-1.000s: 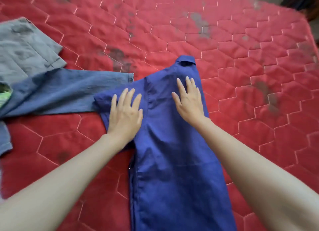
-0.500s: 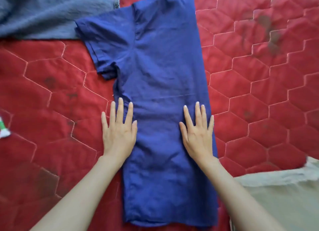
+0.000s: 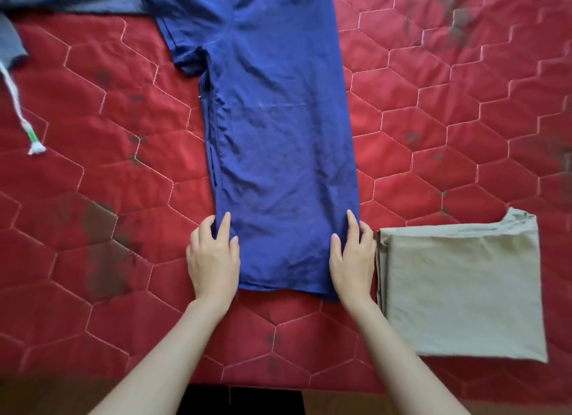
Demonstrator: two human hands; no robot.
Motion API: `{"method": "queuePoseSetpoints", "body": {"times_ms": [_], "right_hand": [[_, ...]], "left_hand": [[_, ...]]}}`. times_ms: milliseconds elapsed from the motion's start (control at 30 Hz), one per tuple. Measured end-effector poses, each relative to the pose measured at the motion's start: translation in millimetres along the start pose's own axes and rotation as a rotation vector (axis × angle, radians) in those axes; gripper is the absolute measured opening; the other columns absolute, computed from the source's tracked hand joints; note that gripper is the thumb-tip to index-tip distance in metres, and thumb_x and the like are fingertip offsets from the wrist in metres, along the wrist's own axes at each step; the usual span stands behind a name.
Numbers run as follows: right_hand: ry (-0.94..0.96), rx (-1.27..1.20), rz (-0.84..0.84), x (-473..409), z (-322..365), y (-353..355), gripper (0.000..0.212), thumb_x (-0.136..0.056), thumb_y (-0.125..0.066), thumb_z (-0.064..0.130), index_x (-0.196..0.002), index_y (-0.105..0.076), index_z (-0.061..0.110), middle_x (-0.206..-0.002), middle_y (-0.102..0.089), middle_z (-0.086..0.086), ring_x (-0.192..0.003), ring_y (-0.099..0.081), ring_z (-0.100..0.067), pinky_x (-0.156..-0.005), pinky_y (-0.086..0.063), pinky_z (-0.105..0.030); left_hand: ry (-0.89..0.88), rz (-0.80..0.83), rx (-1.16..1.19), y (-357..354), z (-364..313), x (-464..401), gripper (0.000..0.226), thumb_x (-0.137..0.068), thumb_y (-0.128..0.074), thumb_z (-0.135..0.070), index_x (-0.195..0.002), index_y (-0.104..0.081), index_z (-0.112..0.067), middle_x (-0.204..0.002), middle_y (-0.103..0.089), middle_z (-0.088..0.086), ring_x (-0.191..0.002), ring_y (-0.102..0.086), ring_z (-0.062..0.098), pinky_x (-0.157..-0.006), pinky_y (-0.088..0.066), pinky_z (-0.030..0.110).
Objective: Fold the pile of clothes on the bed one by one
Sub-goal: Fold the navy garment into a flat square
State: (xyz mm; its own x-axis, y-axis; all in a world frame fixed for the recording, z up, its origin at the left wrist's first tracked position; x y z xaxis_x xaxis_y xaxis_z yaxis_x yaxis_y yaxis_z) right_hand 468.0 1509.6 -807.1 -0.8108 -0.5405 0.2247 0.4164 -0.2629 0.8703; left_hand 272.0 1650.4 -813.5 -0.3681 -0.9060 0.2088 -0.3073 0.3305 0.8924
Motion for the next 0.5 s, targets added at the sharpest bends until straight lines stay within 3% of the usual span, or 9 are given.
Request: {"method": "queuePoseSetpoints", "body": {"times_ms": [100, 167, 267, 333, 400, 500], "right_hand": [[-0.181, -0.271, 0.086, 25.2, -6.5, -4.4, 0.063, -0.093, -0.058, 0.016, -0.148, -0.028, 0.014, -0.137, -0.048, -0.012, -0.121, -0.048, -0.029, -0.094, -0.035, -0.029], [-0.307, -0.363, 0.137, 33.7, -9.5, -5.3, 0.051, -0.093, -0.059, 0.021, -0.139, -0.038, 0.013, -0.125, -0.059, -0.012, -0.112, -0.056, -0.031, -0.083, -0.039, -0.03], [-0.264, -0.437, 0.112, 31.4, -1.4, 12.5, 0.012, -0.092, -0.061, 0.023, -0.099, -0.061, 0.013, -0.095, -0.069, -0.002, -0.09, -0.063, -0.023, -0.072, -0.041, -0.031], [-0.201, -0.61, 0.067, 32.9, 5.7, 30.2, 0.011, -0.091, -0.063, 0.023, -0.081, -0.062, 0.018, -0.076, -0.067, 0.013, -0.072, -0.058, -0.004, -0.065, -0.045, -0.025], [-0.205, -0.652, 0.063, 44.1, 3.2, 36.0, 0.015, -0.091, -0.065, 0.024, -0.08, -0.064, 0.014, -0.074, -0.068, 0.007, -0.069, -0.054, -0.003, -0.065, -0.048, -0.028], [-0.294, -0.505, 0.124, 66.6, -6.4, 25.0, 0.023, -0.09, -0.066, 0.022, -0.082, -0.065, 0.001, -0.079, -0.07, -0.014, -0.074, -0.06, -0.021, -0.073, -0.05, -0.044]], "left_hand": [[0.24, 0.021, 0.272, 1.0, 9.8, 13.4, 0.049, -0.088, -0.065, -0.013, -0.134, -0.047, -0.01, -0.122, -0.058, 0.013, -0.108, -0.052, 0.036, -0.088, -0.04, 0.042], [0.412, 0.089, 0.401, -1.6, 19.3, 14.3, 0.047, -0.088, -0.066, -0.017, -0.13, -0.045, -0.01, -0.115, -0.064, 0.013, -0.107, -0.056, 0.036, -0.083, -0.038, 0.038], [0.407, 0.166, 0.583, 13.5, 23.6, -1.5, 0.02, -0.085, -0.07, -0.017, -0.099, -0.064, -0.004, -0.091, -0.07, 0.012, -0.088, -0.063, 0.029, -0.076, -0.044, 0.038], [0.387, 0.189, 0.814, 32.8, 23.3, -10.4, 0.005, -0.085, -0.07, -0.014, -0.08, -0.068, -0.012, -0.077, -0.071, -0.001, -0.074, -0.063, 0.014, -0.066, -0.049, 0.027], [0.334, 0.195, 0.838, 47.9, 29.6, -8.9, 0.009, -0.085, -0.07, -0.013, -0.079, -0.068, -0.019, -0.075, -0.072, -0.008, -0.07, -0.062, 0.005, -0.064, -0.052, 0.022], [0.361, 0.286, 0.819, 51.0, 38.6, 10.8, 0.002, -0.085, -0.07, -0.009, -0.087, -0.069, -0.009, -0.089, -0.072, 0.008, -0.078, -0.063, 0.015, -0.076, -0.053, 0.033]]}}
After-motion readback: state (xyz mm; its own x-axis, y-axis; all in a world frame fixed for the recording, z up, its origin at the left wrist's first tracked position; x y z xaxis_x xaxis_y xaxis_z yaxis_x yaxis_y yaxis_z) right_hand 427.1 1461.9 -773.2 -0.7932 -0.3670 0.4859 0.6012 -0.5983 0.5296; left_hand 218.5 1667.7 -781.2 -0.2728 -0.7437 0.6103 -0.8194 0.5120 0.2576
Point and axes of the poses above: each hand's wrist, its own x-axis away from the middle knuckle, its own y-axis out of the back of the hand, z = x × y, the point moved 5 cm from there along -x, towards the middle knuckle
